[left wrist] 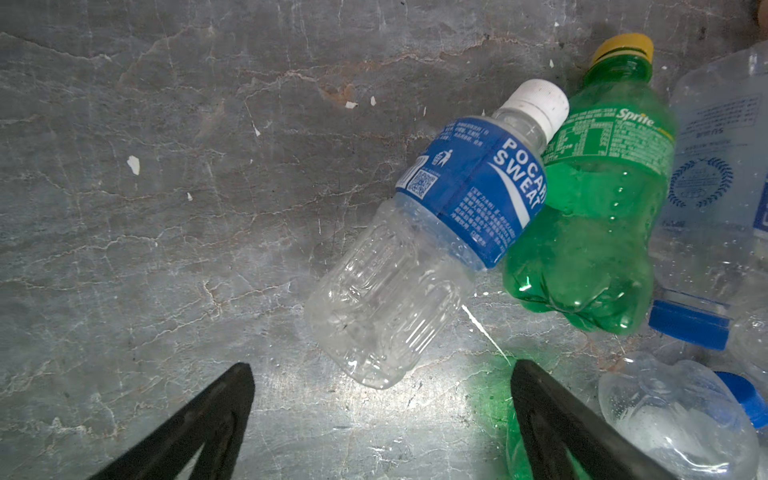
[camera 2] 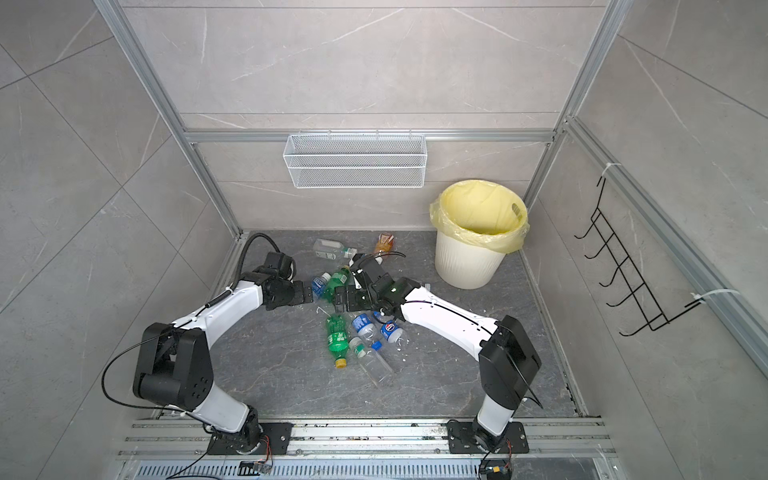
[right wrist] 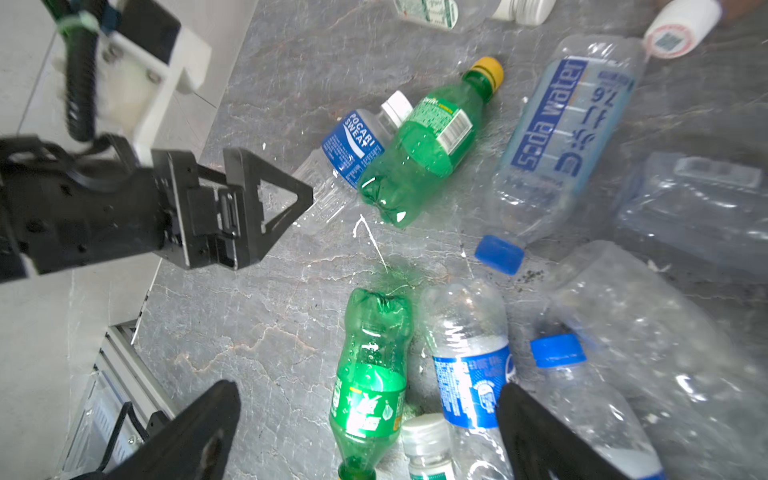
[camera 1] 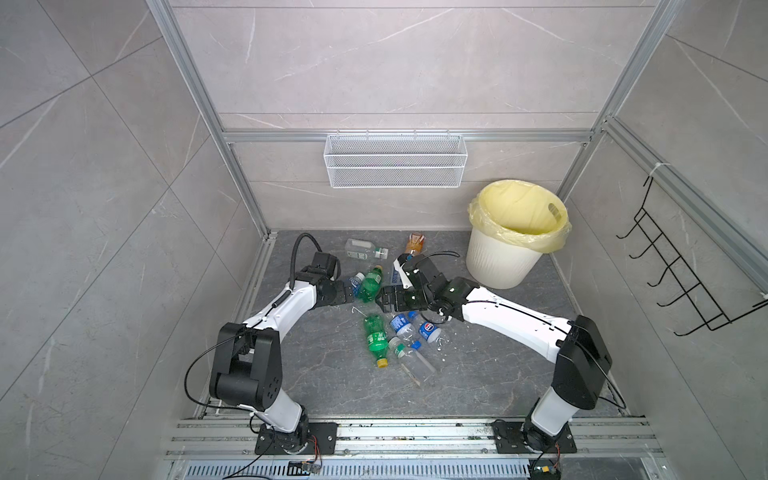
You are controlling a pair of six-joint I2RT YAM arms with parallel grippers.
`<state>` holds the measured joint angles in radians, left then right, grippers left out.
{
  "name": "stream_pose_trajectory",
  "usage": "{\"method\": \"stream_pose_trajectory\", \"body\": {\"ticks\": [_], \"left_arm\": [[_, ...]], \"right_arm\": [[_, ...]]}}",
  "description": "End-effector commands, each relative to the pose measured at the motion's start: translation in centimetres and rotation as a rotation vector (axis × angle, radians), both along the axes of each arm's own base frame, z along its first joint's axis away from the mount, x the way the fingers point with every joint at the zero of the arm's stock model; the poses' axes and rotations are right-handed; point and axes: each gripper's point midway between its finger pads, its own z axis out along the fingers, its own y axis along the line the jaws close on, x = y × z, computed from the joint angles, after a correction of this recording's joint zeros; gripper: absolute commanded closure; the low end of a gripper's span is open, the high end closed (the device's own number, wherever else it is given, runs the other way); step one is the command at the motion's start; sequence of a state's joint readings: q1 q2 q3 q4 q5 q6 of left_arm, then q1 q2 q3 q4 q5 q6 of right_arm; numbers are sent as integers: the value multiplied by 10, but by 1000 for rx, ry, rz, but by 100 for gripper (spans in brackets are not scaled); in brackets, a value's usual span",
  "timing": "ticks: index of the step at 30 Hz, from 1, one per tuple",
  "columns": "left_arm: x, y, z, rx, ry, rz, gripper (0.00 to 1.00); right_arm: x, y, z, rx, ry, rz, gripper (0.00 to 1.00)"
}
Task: Throw the plastic bottles in the bin
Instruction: 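Grasp a Pocari Sweat bottle beside the Sprite with the left gripper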
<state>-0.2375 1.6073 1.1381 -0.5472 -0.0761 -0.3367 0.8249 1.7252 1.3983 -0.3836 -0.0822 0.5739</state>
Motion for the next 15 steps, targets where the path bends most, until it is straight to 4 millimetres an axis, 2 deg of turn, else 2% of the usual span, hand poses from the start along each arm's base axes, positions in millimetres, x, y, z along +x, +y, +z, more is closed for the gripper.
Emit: {"method": "stream_pose_trajectory", "body": {"ticks": [1, 7, 15], "left_arm": [[8, -1, 8, 23, 10, -29, 0], [12, -8, -4, -4, 17, -49, 0], [12, -8, -19, 11, 72, -55, 0]], "right_arm": [[3, 6, -4, 19, 9, -11, 0], [5, 13, -9, 38, 31, -13, 0], [9, 21, -12, 65, 44, -12, 0]]}}
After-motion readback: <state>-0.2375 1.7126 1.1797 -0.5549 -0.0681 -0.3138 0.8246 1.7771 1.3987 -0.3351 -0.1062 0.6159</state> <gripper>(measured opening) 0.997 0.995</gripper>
